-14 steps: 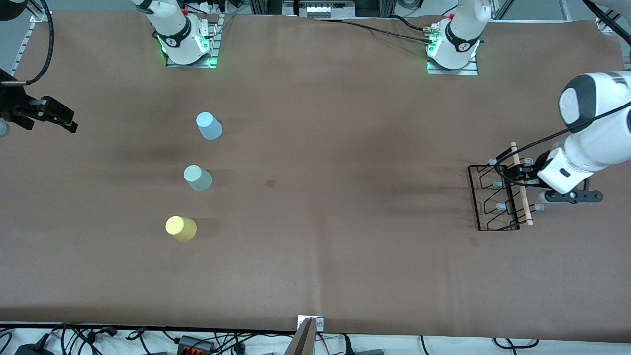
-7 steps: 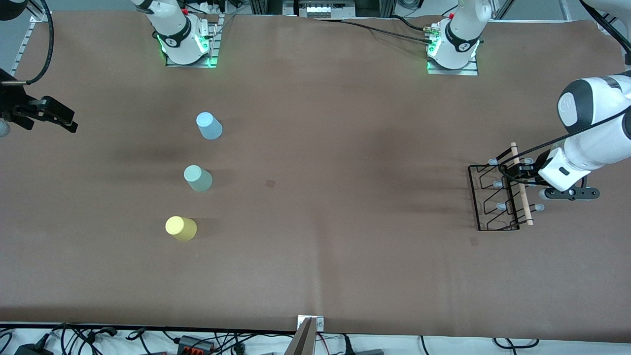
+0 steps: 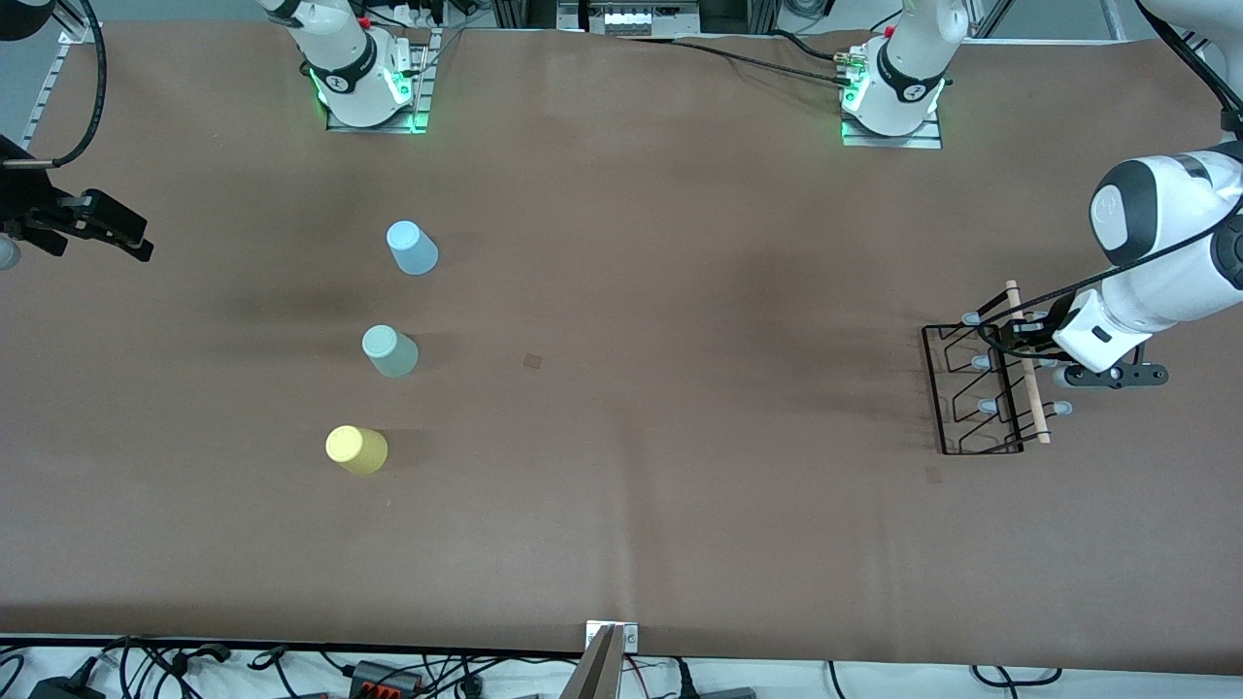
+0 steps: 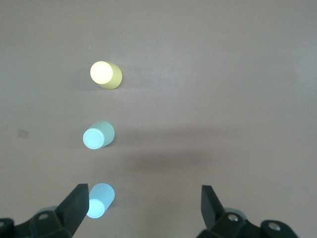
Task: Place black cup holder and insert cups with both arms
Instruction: 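Reach the left gripper down and grasp the wooden handle of the holder, then carry the holder with the left gripper while the right gripper reaches the cups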
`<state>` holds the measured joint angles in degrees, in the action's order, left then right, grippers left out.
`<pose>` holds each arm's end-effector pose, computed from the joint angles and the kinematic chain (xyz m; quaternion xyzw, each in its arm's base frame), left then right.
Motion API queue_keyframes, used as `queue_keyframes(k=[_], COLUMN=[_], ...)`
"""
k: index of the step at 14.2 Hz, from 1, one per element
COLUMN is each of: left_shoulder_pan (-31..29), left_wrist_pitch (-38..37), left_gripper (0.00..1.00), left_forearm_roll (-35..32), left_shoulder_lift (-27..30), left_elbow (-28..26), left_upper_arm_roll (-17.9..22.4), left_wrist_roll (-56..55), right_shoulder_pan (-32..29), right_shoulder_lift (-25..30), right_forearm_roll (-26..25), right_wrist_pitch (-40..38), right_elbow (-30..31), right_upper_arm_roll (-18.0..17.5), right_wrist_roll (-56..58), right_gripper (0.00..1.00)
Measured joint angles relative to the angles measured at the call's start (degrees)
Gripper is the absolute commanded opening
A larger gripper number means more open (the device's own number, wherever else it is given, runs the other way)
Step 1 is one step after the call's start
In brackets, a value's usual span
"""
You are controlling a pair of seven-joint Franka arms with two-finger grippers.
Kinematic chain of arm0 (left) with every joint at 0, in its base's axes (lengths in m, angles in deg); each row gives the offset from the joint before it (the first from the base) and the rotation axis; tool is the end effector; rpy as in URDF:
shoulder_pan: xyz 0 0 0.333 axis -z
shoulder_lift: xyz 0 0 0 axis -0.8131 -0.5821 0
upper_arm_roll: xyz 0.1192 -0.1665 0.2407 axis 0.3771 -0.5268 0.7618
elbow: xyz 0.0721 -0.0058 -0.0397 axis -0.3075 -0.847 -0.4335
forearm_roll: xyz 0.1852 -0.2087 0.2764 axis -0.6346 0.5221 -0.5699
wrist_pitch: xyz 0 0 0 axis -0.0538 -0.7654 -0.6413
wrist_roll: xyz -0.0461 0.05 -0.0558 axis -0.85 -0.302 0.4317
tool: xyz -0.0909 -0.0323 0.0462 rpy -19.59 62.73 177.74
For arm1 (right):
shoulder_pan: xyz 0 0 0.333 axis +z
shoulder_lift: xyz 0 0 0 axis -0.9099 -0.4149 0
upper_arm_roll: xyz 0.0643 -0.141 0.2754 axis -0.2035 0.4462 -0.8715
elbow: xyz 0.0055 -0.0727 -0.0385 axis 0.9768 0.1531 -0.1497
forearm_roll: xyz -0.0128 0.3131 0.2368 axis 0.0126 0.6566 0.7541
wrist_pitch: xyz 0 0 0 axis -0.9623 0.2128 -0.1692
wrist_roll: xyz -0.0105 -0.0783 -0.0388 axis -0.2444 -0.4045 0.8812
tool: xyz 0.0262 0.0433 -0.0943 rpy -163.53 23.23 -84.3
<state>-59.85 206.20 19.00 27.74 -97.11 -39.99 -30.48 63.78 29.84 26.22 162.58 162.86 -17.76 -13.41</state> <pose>0.5773 0.0754 0.3374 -0.9991 -0.0186 0.0374 0.0030 0.5599 -0.0200 0.6021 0.9995 -0.0219 0.0173 0.0164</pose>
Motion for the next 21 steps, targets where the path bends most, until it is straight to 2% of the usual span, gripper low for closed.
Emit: queue_keyframes(k=[1,5,7,9,12,16,17,21], left_shoulder_pan=[-0.06,0.14,0.49,1.09,1.82,3.29,4.69,13.44], left_wrist_pitch=[0.0,-0.56,-4.42,-10.07,-17.02,-18.67,-18.65,-18.23], left_gripper=[0.01,0.01,0.01,0.01,0.01,0.01,0.01,0.01], left_forearm_roll=[0.0,0.0,0.25,1.36,1.94,4.01,4.02,4.02], left_shoulder_lift=[0.0,0.12,0.41,0.9,1.56,1.54,1.0,-5.67], left_elbow=[0.0,0.09,1.83,5.77,13.18,18.16,19.11,25.98], left_upper_arm_roll=[0.0,-0.39,-2.67,-6.32,-15.18,-28.24,-30.45,-31.68], left_wrist_roll=[0.0,0.16,-0.73,-4.21,-14.64,-31.03,-35.01,-44.76], right_shoulder_pan=[0.0,0.11,0.12,0.13,0.14,0.15,0.16,0.21], right_shoulder_lift=[-0.01,-0.1,-0.1,-0.1,-0.1,-0.1,-0.1,-0.12], right_forearm_roll=[0.0,0.0,0.0,0.0,-0.01,-0.01,-0.01,-0.01], right_wrist_pitch=[-0.01,-0.17,-0.19,-0.19,-0.19,-0.2,-0.2,-0.21], right_elbow=[0.0,0.01,0.01,0.01,0.01,0.01,0.01,0.04], right_upper_arm_roll=[0.0,-0.04,-0.04,-0.05,-0.05,-0.05,-0.05,-0.05], right_wrist_roll=[0.0,0.0,0.0,0.0,0.02,0.06,0.07,0.09], right_gripper=[1.0,1.0,1.0,1.0,1.0,1.0,1.0,1.0])
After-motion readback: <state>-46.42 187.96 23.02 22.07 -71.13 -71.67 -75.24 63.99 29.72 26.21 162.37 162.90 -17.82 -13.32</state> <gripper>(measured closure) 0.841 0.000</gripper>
